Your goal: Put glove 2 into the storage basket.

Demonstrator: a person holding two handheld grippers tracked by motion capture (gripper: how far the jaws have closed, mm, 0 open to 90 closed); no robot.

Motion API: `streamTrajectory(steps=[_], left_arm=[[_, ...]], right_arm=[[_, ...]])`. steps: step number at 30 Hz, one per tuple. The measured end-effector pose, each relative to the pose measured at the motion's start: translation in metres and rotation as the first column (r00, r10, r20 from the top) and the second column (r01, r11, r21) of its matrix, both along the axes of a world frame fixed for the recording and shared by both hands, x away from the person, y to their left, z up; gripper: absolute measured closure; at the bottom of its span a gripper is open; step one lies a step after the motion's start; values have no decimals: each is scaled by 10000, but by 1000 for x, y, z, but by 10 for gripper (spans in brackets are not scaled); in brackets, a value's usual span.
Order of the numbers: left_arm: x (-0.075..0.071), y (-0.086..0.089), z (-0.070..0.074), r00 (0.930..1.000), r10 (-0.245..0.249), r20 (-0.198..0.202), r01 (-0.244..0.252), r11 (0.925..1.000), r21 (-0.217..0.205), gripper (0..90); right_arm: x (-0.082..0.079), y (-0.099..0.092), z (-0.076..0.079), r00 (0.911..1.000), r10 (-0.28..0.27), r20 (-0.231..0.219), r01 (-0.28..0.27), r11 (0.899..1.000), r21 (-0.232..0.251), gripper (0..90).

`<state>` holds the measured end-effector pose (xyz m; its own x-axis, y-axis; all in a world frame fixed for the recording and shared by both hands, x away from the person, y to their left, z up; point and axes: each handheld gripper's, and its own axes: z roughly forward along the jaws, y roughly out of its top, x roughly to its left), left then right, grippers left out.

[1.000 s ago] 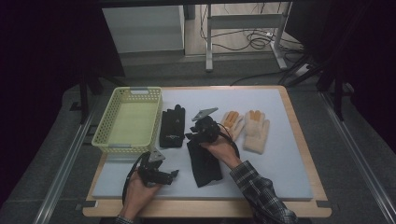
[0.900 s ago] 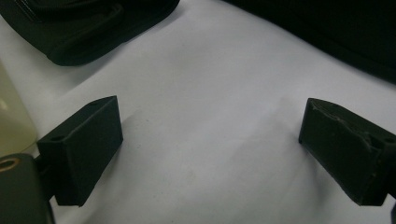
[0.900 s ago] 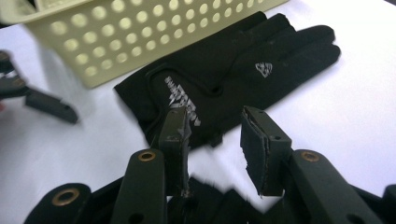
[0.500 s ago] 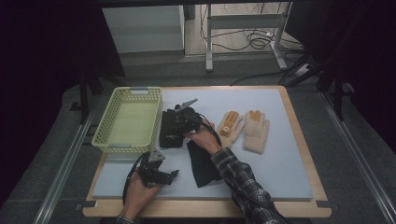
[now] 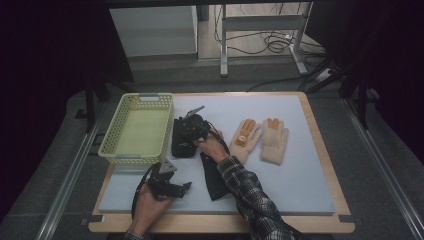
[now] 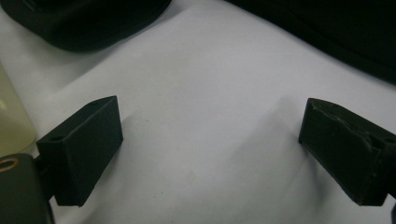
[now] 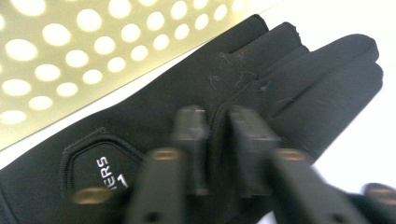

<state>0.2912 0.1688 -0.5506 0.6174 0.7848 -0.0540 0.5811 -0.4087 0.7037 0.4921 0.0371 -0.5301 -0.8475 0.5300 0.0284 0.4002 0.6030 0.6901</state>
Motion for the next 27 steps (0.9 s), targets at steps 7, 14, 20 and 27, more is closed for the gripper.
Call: streamTrajectory(steps=[7,14,20,27], left_arm=[[0,0,0,10000,1,1,-1,10000,-1,63],[0,0,0,10000,-24,15,24,10000,14,63],[0,0,0,10000,-24,25,24,10000,19,63],[0,1,0,10000,-59,41,59,9999,85,64]], right_arm=[[-8,4,8,9990,78,437,-52,9983,-584,857],[-20,-19,42,9972,271,690,-291,9992,278,857],[-42,-42,77,9932,628,981,-691,9957,615,856],[-77,-74,102,9881,942,1217,-1010,9936,511,855]])
